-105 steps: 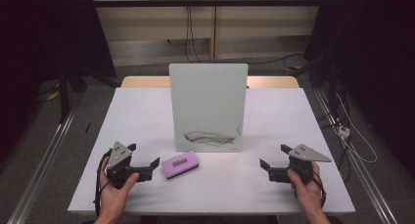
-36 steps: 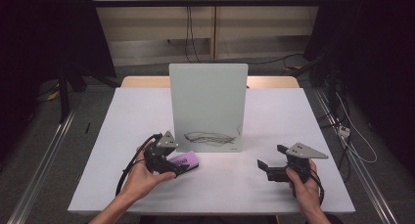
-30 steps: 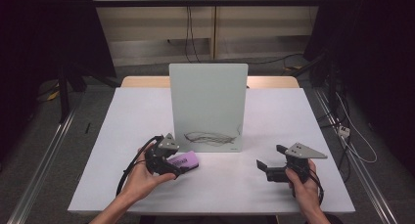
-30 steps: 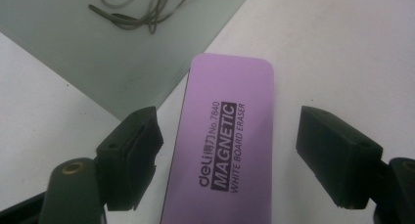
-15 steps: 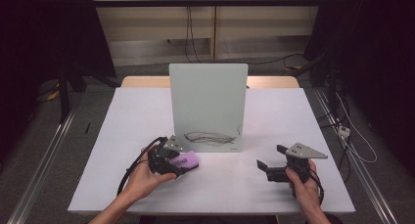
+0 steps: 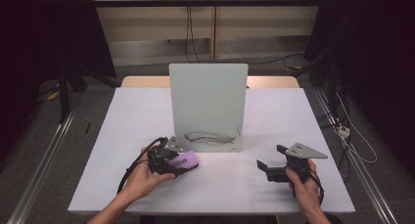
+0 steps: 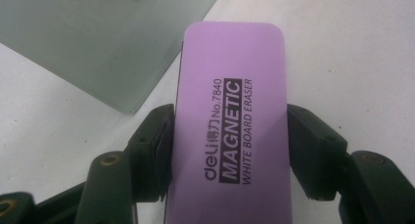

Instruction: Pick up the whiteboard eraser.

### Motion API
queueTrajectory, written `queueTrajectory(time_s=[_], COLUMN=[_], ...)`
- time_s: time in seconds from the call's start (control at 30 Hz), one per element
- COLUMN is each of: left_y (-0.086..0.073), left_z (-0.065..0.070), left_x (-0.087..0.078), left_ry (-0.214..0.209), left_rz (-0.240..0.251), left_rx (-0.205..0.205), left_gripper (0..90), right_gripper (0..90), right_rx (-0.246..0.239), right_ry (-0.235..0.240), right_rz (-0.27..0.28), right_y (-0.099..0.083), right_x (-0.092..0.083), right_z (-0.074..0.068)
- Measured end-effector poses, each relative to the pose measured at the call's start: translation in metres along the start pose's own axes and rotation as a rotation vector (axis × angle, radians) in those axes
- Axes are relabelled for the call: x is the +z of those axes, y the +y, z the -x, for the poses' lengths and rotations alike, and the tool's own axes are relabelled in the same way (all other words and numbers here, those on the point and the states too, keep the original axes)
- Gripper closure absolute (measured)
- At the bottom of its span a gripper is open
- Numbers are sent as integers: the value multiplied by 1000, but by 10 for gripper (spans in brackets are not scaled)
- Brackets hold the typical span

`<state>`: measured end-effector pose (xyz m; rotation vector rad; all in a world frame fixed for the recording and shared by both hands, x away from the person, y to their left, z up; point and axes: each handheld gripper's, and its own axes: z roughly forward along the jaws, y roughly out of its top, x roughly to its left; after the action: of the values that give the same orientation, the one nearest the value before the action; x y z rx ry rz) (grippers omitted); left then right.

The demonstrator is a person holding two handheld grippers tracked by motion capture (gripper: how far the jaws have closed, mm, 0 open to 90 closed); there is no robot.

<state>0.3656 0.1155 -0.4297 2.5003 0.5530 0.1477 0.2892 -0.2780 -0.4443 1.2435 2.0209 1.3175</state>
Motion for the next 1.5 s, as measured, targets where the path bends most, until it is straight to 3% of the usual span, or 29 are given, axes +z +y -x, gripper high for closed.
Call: queueTrajectory(time_s=[0.23,0.67,1.07,1.37,1.5], left_y=[0,-1,-7,-8,-9], left_z=[1,3,6,9,11], left_x=[-2,-16,-22,-28,-29], left_ry=[-4,7,-23,48,52], left_rz=[7,120,219,278,303], left_rx=[2,-17,-48,-33,-38], left_gripper=[406,408,409,409,409], right_gripper=[44,43,43,43,43], right_rx=[-1,0,8,4,2], right_ry=[0,0,-5,5,7], right_rz=[-1,-3,-2,-2,-2], right_y=[0,0,1,0,0], right_x=[0,0,3,0,-1], right_z=[0,0,1,1,0])
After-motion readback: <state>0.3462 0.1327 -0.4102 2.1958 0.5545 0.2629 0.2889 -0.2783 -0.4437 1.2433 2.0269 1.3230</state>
